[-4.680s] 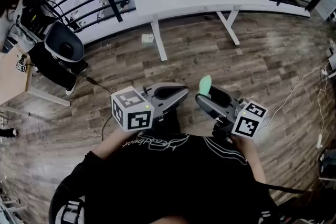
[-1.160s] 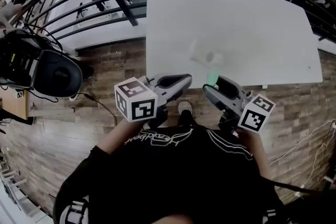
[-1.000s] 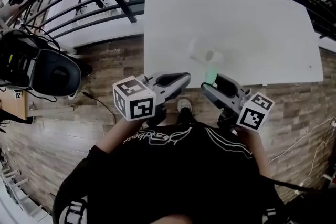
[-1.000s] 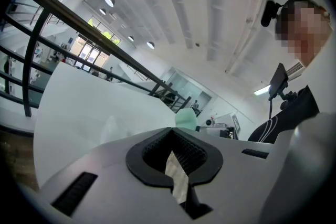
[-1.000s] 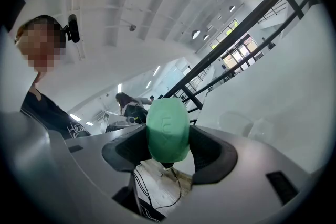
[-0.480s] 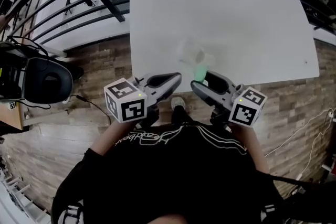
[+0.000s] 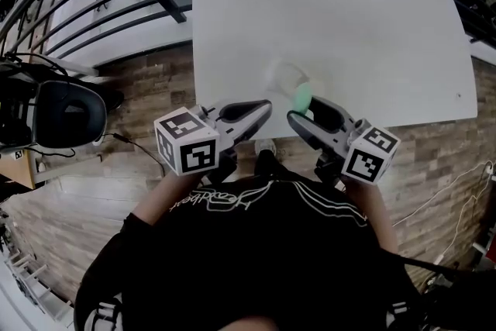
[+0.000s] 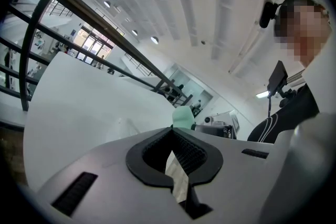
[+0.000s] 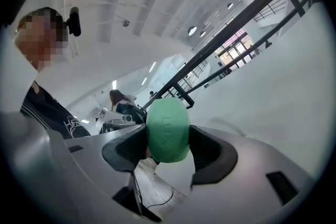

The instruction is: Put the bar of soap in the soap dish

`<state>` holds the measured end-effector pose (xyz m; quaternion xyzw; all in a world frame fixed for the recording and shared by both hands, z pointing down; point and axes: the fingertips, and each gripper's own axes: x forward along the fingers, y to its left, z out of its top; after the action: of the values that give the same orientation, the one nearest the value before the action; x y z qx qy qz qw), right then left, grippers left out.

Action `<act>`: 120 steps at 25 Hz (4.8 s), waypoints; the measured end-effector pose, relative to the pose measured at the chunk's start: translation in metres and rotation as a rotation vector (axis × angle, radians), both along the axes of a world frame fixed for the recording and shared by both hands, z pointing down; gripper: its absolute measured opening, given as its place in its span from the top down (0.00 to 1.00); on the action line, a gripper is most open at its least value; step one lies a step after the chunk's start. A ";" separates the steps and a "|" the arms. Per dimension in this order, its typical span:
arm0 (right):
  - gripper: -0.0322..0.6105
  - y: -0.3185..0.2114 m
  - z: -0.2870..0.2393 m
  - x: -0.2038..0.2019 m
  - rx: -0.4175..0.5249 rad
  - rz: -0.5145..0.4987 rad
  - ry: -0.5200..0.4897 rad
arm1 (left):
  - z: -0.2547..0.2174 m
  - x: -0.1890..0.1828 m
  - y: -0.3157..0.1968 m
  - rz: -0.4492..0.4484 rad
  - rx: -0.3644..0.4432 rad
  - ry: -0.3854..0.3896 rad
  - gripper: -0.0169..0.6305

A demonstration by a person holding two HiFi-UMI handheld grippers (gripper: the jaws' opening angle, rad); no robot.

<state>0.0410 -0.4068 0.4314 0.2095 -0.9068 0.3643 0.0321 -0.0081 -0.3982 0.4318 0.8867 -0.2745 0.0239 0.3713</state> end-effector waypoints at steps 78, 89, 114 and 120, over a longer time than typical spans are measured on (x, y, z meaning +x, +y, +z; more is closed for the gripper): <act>0.61 -0.061 0.120 -0.005 0.317 -0.385 0.700 | 0.027 -0.041 -0.012 -0.118 -0.083 -0.013 0.96; 0.59 -0.058 0.075 -0.007 0.418 -0.171 0.640 | 0.005 -0.052 0.021 -0.112 -0.041 -0.016 0.96; 0.89 0.234 -0.095 -0.017 0.393 -0.023 0.109 | -0.111 -0.014 0.223 0.029 0.264 0.003 0.96; 0.89 0.279 -0.102 -0.014 0.398 -0.047 0.094 | -0.119 0.000 0.257 0.064 0.293 -0.010 0.96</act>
<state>0.0272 -0.1273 0.3296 0.2074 -0.9631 0.1666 0.0410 -0.0081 -0.1409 0.3131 0.9396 -0.2482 -0.0002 0.2357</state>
